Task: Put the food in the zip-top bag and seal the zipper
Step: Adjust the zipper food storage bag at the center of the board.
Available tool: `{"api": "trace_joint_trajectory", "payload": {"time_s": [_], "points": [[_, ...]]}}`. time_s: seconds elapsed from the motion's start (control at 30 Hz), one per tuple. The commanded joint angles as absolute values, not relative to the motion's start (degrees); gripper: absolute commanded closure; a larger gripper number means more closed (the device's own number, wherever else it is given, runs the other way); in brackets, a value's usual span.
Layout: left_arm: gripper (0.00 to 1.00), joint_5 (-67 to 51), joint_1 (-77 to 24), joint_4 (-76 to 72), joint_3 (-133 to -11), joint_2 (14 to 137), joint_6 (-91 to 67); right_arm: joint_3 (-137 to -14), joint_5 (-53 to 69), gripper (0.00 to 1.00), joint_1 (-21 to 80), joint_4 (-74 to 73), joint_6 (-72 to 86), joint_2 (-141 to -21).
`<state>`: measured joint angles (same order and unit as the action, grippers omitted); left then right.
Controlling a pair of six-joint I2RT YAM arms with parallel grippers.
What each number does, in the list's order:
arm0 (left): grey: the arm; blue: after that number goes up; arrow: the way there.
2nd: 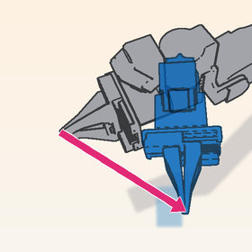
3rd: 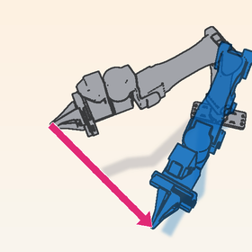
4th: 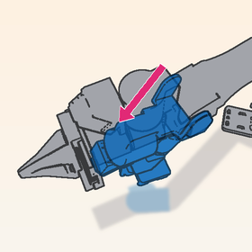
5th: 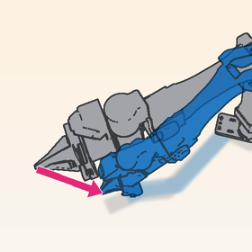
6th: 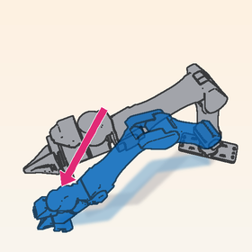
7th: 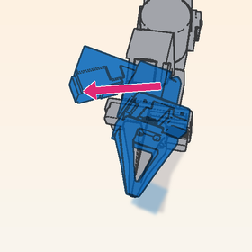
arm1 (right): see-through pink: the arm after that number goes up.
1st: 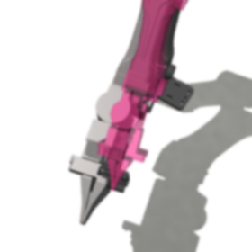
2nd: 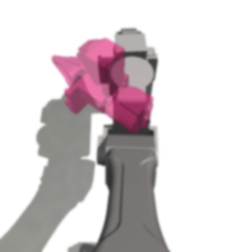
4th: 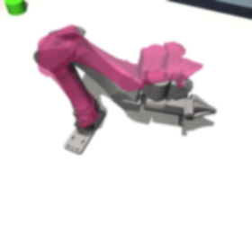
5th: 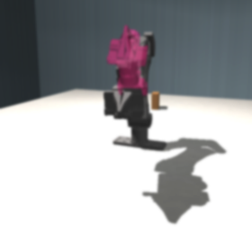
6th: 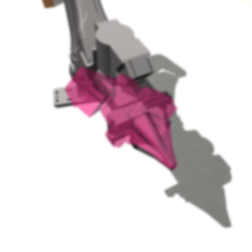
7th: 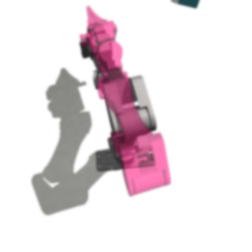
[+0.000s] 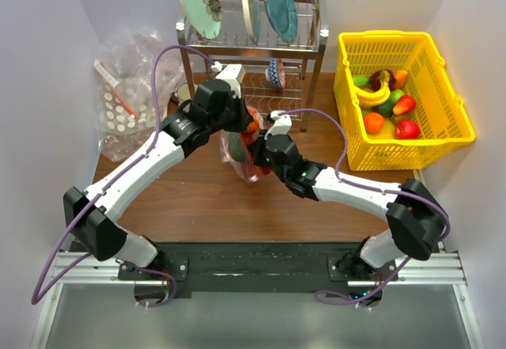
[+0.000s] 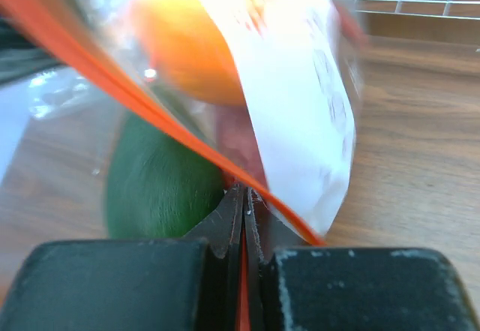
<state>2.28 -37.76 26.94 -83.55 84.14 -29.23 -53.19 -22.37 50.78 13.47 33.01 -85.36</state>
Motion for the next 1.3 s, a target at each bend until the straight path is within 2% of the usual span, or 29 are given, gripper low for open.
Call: {"api": "trace_joint_trajectory", "payload": {"time_s": [0.0,0.2,0.57,0.77,0.93,1.03,1.27], "points": [[1.00,-2.0,-37.0,18.8,-86.4,80.1,-31.9,-53.0,-21.4,1.00,50.1,11.2,33.3,-87.0],[1.00,-1.8,-36.6,18.2,-84.1,81.2,-30.9,-53.8,-21.2,1.00,50.0,9.8,32.4,-84.3],[1.00,-2.2,-35.2,16.8,-82.3,82.1,-29.9,-60.2,-22.1,1.00,50.0,-2.4,27.4,-75.8],[1.00,-5.0,-35.2,16.0,-82.6,81.8,-31.6,-58.6,-19.4,1.00,50.0,1.6,28.7,-77.6],[1.00,-9.4,-35.3,11.7,-80.5,80.3,-36.0,-56.3,-8.9,1.00,48.4,10.9,32.1,-86.5],[1.00,-10.4,-35.3,10.6,-79.4,79.1,-37.4,-56.3,-7.7,1.00,48.3,11.9,32.8,-89.6],[1.00,-9.8,-33.1,11.2,-77.8,78.5,-36.3,-54.2,-10.5,1.00,47.7,10.1,31.1,-82.0]]}}
